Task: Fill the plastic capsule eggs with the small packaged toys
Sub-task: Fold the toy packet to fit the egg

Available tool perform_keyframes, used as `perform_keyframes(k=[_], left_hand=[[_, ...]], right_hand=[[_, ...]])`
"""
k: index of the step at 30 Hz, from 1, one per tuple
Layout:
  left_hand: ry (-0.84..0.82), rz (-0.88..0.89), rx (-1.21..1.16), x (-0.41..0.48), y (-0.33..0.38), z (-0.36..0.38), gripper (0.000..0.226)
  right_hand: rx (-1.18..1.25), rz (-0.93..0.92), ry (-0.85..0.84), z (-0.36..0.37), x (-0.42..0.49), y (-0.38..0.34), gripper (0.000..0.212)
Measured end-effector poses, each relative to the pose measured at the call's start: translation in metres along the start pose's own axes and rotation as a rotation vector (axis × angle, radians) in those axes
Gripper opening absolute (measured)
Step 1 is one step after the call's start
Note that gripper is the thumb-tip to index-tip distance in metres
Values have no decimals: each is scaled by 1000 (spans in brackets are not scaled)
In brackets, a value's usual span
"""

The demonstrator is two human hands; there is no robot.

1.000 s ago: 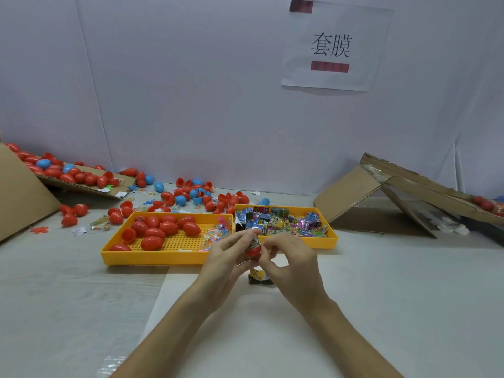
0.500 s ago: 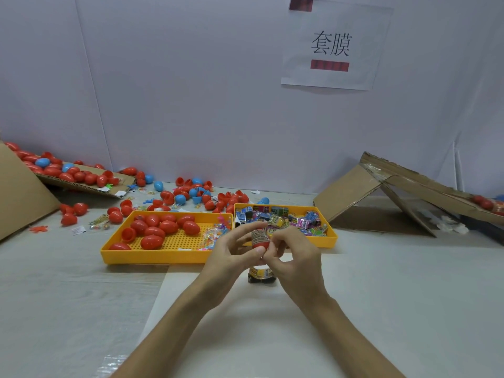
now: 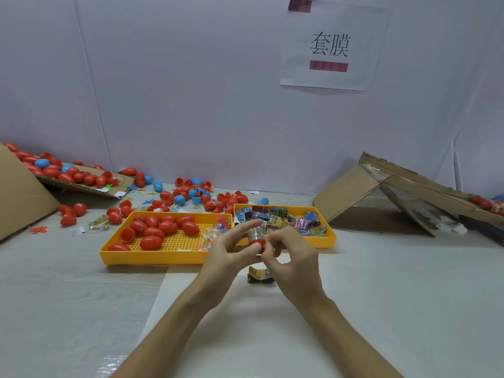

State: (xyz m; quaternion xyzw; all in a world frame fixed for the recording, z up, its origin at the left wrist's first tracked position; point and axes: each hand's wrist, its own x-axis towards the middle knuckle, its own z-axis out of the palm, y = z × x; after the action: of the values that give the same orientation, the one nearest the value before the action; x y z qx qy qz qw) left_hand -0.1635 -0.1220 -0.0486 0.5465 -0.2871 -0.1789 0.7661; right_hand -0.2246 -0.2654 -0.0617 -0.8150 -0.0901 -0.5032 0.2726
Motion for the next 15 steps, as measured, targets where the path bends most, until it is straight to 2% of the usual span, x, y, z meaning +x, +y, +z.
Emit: perform_keyframes(k=[3,5,15], left_hand=[[42,-26,-110,2,-1,-4,56],[67,-34,-148,2,-1,-4,53],[104,16,-37,3,-2,-4,49]], right_hand=[[67,67,60,0,2,2,2],[73,81,75,-1,2,3,7],[0,-58,25,-4,3,3,12]])
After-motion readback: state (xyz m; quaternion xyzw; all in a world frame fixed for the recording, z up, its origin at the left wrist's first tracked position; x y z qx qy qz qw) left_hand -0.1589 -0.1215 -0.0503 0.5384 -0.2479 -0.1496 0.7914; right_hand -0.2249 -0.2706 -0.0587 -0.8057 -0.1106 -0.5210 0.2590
